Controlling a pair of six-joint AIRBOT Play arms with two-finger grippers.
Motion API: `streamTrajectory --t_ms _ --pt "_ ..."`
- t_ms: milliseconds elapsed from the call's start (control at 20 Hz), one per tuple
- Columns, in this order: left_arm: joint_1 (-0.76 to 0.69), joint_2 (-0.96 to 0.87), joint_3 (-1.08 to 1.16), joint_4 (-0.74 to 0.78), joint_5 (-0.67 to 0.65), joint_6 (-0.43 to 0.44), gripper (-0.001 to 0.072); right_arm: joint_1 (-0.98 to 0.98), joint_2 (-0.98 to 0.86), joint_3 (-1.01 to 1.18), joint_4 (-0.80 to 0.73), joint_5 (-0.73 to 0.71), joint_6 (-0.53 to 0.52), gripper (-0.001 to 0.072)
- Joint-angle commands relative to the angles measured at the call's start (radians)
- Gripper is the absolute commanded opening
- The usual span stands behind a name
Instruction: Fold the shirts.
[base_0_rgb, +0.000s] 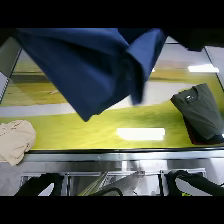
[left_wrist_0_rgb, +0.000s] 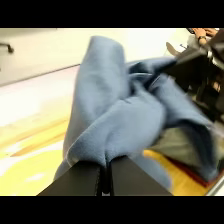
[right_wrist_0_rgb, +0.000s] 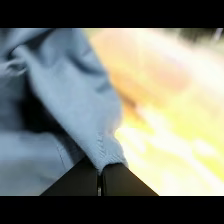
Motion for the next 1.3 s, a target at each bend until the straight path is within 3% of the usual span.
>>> streamTrajectory --t_ms 0,250,350,500,550,600,650,700,850,950,1100,1250 --pt "0.022 -0.036 0.080 0.010 -0.180 -0.017 0.0012 -0.008 0.014 0.051 0.000 0.041 0.036 0.0018" --pt "0.022 0.040 -0.611 0.015 -0.041 0.072 0.0013 -0.007 -0.067 -0.249 0.000 0.131 0.059 0.0019" --pt "0.022 0.024 -0.875 0.014 0.104 0.137 0.0013 0.002 -0.124 -0.412 0.000 0.110 0.020 0.0019" --pt "0.023 -0.085 -1.133 0.015 0.396 0.205 0.0021 0.007 -0.245 -0.630 -0.001 -0.050 -0.064 0.0019" --pt "0.030 -0.143 -1.162 0.014 0.475 0.213 0.0154 0.005 -0.294 -0.662 -0.005 -0.103 -0.081 0.0023" --pt "0.042 -0.198 -1.163 0.012 0.517 0.212 0.0620 -0.002 -0.350 -0.665 -0.008 -0.134 -0.080 0.0089" --pt "0.064 -0.256 -1.135 0.006 0.509 0.201 0.0708 -0.013 -0.388 -0.658 -0.008 -0.153 -0.079 0.0297" --pt "0.097 -0.303 -1.082 0.008 0.446 0.201 0.0713 -0.029 -0.414 -0.643 -0.008 -0.157 -0.080 0.0417" --pt "0.209 -0.381 -0.912 0.005 0.167 0.201 0.0713 -0.105 -0.394 -0.615 -0.008 -0.126 -0.079 0.0418" --pt "0.256 -0.368 -0.873 0.004 0.039 0.178 0.0713 -0.151 -0.352 -0.618 -0.009 -0.034 -0.075 0.0418" --pt "0.240 -0.255 -1.008 0.004 0.039 0.170 0.0713 -0.157 -0.291 -0.710 -0.008 0.039 -0.060 0.0417" --pt "0.141 -0.142 -1.237 -0.046 0.190 0.163 0.0713 -0.107 -0.240 -0.923 -0.007 -0.032 -0.061 0.0417"
